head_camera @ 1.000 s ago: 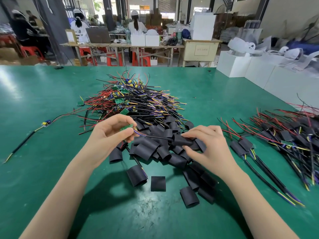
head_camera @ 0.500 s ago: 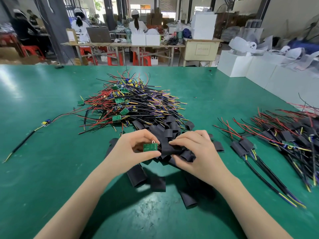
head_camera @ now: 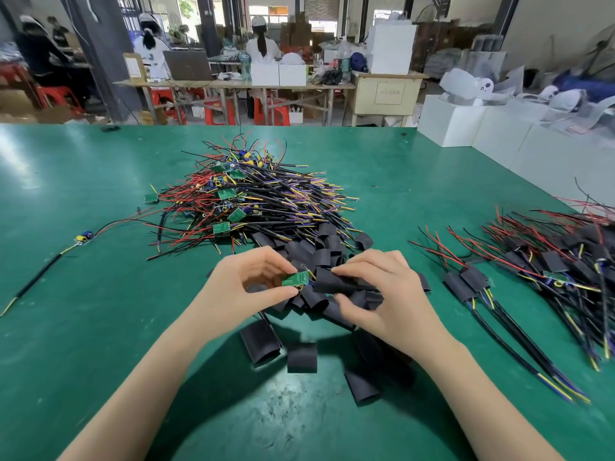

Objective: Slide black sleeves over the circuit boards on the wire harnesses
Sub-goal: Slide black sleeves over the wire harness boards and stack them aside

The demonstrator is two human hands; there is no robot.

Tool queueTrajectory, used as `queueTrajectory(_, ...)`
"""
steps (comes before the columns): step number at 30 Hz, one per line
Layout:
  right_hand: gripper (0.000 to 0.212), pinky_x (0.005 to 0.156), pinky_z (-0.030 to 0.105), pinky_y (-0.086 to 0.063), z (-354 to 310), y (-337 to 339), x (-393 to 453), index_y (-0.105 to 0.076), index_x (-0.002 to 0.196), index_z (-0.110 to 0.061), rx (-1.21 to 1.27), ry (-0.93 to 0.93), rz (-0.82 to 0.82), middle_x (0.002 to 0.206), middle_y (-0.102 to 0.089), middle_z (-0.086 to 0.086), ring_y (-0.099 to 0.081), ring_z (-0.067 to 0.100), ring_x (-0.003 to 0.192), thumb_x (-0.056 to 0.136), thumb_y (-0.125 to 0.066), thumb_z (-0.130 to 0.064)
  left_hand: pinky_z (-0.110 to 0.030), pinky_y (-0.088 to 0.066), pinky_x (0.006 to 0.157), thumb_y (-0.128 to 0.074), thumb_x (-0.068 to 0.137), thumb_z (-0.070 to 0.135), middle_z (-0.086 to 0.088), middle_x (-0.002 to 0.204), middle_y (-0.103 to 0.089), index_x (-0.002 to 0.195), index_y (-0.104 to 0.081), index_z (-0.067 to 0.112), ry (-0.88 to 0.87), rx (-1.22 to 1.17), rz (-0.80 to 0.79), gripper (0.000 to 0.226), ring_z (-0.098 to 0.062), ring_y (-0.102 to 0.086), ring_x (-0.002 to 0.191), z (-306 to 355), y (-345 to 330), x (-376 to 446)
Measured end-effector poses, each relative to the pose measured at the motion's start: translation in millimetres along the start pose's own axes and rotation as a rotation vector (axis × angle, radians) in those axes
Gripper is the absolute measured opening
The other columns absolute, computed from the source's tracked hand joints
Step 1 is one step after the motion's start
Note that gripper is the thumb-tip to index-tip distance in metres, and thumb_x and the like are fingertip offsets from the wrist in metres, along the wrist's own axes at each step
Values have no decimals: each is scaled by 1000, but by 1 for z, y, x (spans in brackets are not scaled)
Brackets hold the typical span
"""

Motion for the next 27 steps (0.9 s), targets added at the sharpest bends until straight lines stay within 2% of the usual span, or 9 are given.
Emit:
queueTrajectory(2, 28, 82, 30, -40, 0, -1, 0, -73, 97, -14, 14, -13, -31, 94, -66, -3, -59, 13, 84, 71, -76, -21, -23, -54, 75, -82, 74, 7, -4, 86, -72, 94, -69, 13, -23, 15, -4, 24, -20, -69, 78, 0, 0, -1)
queueTrajectory(4, 28, 81, 27, -38, -1, -2, 0, -73, 97, -14, 37, -27, -66, 93, -66, -4, -58, 11, 83, 70, -77, -21, -30, -55, 75, -82, 73, 12, -4, 89, -71, 96, -70, 15, -57, 55, -11, 26, -21, -67, 79, 2, -2, -2)
queueTrajectory(6, 27, 80, 25, -38, -1, -2, 0, -72, 97, -15, 60, -35, -95, 93, -66, -6, -57, 10, 84, 70, -78, -20, -28, -54, 77, -80, 73, 15, 0, 94, -69, 102, -68, 18, -102, 102, -15, 31, -19, -65, 82, 3, -4, -2)
queueTrajectory(9, 27, 79, 28, -40, -2, -1, 1, -72, 96, -15, 102, -43, -115, 93, -66, -7, -58, 8, 85, 69, -79, -17, -24, -52, 81, -80, 74, 16, 3, 95, -68, 113, -66, 22, -107, 106, -38, 41, -19, -65, 83, 4, -4, -2)
queueTrajectory(12, 25, 79, 33, -42, -2, 1, 2, -72, 93, -16, 172, -76, -140, 90, -66, -8, -60, 10, 85, 69, -76, -15, -30, -52, 80, -77, 77, 22, 6, 96, -66, 110, -72, 24, -155, 219, -55, 33, -20, -64, 84, 7, -4, -2)
queueTrajectory(17, 23, 80, 41, -45, -1, 3, 2, -72, 91, -18, 251, -116, -122, 87, -67, -6, -62, 14, 85, 69, -74, -14, -41, -53, 80, -75, 78, 20, 3, 98, -66, 105, -73, 20, -125, 205, -38, 27, -22, -65, 83, 6, 0, -2)
queueTrajectory(22, 26, 80, 42, -48, -1, -1, 0, -71, 96, -20, 260, -126, -117, 91, -66, -7, -62, 13, 87, 70, -75, -16, -35, -52, 80, -79, 79, 11, 4, 98, -66, 103, -73, 17, -142, 247, -40, 26, -20, -64, 84, 7, -2, -2)
queueTrajectory(27, 29, 84, 34, -43, -1, -3, -2, -70, 100, -17, 143, -77, -129, 99, -64, -11, -56, 3, 93, 71, -76, -18, -24, -49, 79, -78, 80, 9, 5, 96, -64, 100, -71, 17, -165, 328, -62, 23, -16, -63, 83, 10, -5, -3)
Point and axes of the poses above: each hand's wrist, its own x-axis towards the middle knuckle, its own y-axis out of the back of the hand, z = x × y, the point moved 3 cm from there along x, towards the middle knuckle
